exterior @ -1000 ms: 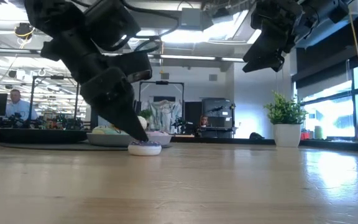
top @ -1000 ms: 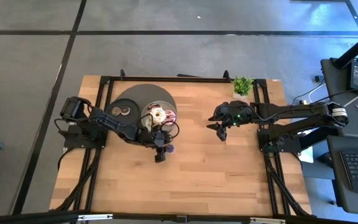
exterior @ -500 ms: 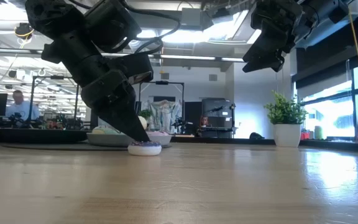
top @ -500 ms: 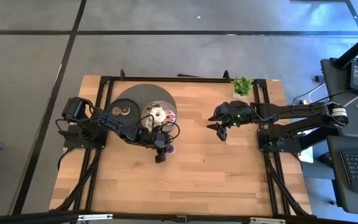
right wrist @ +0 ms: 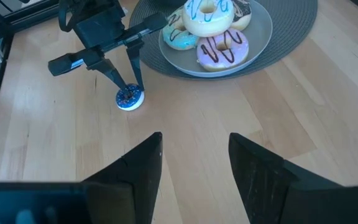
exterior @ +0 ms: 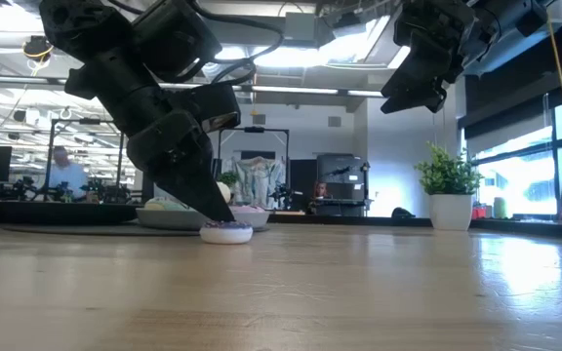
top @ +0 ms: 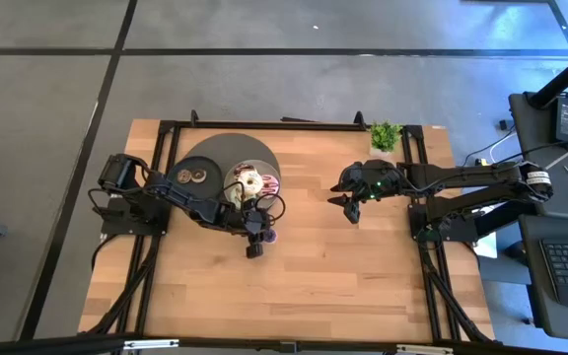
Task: Pick & Place donuts
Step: Put the small dark blue donut on the black plate
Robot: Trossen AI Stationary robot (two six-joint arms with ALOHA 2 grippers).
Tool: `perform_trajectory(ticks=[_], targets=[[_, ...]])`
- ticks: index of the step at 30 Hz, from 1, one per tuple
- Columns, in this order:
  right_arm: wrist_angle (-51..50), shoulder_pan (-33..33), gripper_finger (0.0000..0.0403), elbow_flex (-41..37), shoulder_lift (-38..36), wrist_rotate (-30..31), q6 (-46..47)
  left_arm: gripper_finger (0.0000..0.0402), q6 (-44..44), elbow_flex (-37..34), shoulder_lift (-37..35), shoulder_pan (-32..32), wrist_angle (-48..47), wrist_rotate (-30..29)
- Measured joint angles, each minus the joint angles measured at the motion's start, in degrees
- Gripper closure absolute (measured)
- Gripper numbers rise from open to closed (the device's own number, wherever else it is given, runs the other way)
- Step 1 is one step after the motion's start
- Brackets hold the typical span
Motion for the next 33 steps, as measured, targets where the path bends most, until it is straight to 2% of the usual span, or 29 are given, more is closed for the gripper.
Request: perform_trajectory(ticks=[12, 17, 20, 24, 30, 33], targets=[[0.0, 0.0, 0.0217, 0.0, 0.0, -0.1, 0.0, 0.0390, -1.0, 0.0, -0.5, 0.0, -0.3, 2.0], [0.0, 0.0, 0.0217, 0.0, 0.0, -0.2, 0.0, 0.0393, -8.5, 0.0, -7.3, 1.4, -2.9, 6.3], [0.0, 0.0, 0.0217, 0.0, 0.0, -0.2, 0.0, 0.0394, -12.0, 0.0, -14.6, 2.8, -12.4, 7.1], [0.0, 0.0, 0.0217, 0.0, 0.0, -0.1, 0.0, 0.0396, -18.7, 0.0, -25.3, 4.5, -29.5, -0.5], [0.0, 0.0, 0.0217, 0.0, 0.0, 1.3, -0.2, 0.0396, -41.7, 0.0, -39.3, 6.3, -53.2, -14.4], [0.0, 0.0, 0.0217, 0.0, 0.0, 2.4, -0.2, 0.0397, -52.4, 0.0, -43.0, 6.3, -64.4, -17.3]])
